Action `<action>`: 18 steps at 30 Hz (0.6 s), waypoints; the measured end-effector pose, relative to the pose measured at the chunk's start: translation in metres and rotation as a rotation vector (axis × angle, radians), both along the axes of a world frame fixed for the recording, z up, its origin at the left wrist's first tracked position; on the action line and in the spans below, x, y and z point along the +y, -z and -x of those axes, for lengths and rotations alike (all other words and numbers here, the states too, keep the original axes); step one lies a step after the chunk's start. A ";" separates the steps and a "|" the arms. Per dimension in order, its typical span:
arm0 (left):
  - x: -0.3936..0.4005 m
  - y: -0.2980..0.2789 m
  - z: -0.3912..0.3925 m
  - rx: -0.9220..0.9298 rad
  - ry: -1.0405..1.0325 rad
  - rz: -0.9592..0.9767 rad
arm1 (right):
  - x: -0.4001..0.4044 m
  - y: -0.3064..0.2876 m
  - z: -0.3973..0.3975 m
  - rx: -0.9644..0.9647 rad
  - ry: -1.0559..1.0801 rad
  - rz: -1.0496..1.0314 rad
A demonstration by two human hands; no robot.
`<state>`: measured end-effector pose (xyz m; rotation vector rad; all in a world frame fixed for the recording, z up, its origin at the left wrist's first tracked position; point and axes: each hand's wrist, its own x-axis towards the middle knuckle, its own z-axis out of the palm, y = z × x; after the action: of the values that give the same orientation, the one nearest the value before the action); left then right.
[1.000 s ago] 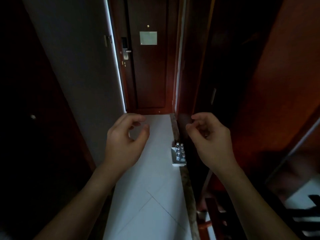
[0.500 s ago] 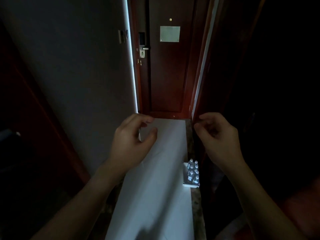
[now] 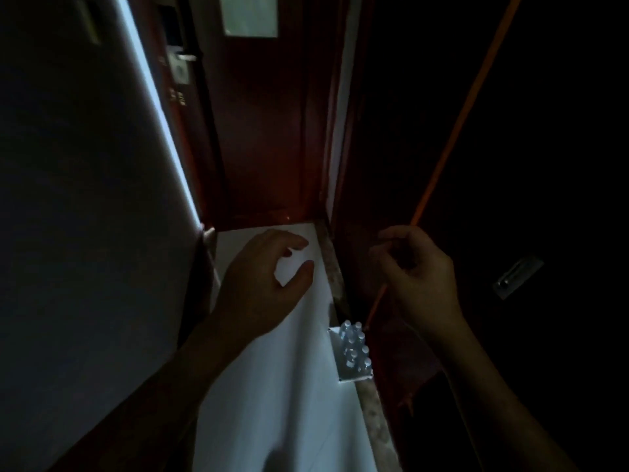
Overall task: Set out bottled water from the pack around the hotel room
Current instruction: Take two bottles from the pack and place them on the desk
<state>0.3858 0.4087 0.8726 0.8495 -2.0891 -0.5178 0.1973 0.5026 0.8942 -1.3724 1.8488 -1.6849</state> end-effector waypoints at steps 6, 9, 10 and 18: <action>-0.091 0.044 0.095 -0.051 0.198 -0.101 | -0.057 0.037 0.080 -0.070 0.216 -0.062; -0.131 0.073 0.143 -0.093 0.265 -0.103 | -0.088 0.069 0.124 -0.131 0.281 -0.078; -0.145 0.085 0.159 -0.121 0.272 -0.103 | -0.101 0.081 0.138 -0.153 0.306 -0.081; -0.229 0.174 0.239 -0.305 0.383 -0.219 | -0.176 0.184 0.211 -0.315 0.452 -0.182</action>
<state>0.1470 0.1802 0.6988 0.6812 -2.5297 -0.8787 -0.0139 0.3267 0.7103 -0.6020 2.1565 -1.7484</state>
